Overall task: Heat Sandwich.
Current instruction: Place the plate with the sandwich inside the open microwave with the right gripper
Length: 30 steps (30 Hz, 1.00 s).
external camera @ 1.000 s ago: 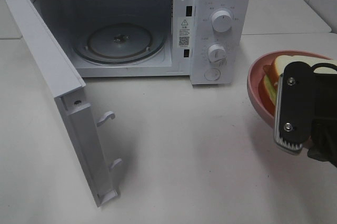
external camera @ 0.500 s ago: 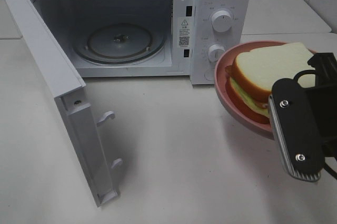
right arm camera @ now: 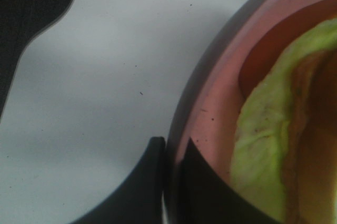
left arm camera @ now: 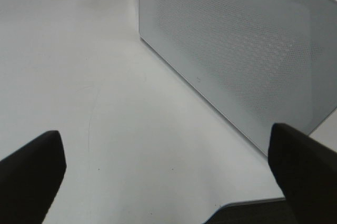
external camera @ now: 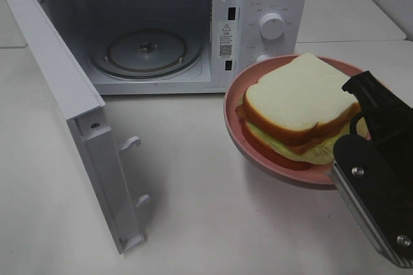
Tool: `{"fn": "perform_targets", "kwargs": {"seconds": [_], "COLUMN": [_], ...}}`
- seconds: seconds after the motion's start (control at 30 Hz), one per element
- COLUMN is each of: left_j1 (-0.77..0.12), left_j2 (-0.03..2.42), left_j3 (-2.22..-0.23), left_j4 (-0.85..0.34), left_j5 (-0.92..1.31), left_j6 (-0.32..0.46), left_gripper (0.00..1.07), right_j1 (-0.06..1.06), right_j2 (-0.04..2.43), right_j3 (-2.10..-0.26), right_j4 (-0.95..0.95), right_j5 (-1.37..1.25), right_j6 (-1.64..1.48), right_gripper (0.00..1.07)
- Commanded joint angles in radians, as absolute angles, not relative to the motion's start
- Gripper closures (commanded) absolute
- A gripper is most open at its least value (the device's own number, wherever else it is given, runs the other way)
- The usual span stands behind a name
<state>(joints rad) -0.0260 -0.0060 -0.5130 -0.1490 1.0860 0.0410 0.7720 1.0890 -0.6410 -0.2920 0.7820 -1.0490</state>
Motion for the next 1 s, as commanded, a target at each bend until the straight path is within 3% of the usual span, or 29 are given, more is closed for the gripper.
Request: {"fn": "perform_targets", "kwargs": {"seconds": [0.03,1.0], "left_j1": [-0.029,-0.029], "left_j2": [-0.021,-0.021], "left_j3": [-0.513,-0.513], "left_j4": [-0.150,-0.150], "left_j5": [1.072,1.072], "left_j6": [0.043,0.043], "left_gripper": [0.09,0.09], "right_j1": [0.774,0.771], "right_j2": [1.082,1.219], "right_j3": [-0.644,-0.645], "right_j4": [-0.286,-0.251], "right_j5": [0.743,0.599], "right_j6": [-1.076,-1.264], "right_gripper": [1.07,1.07]}}
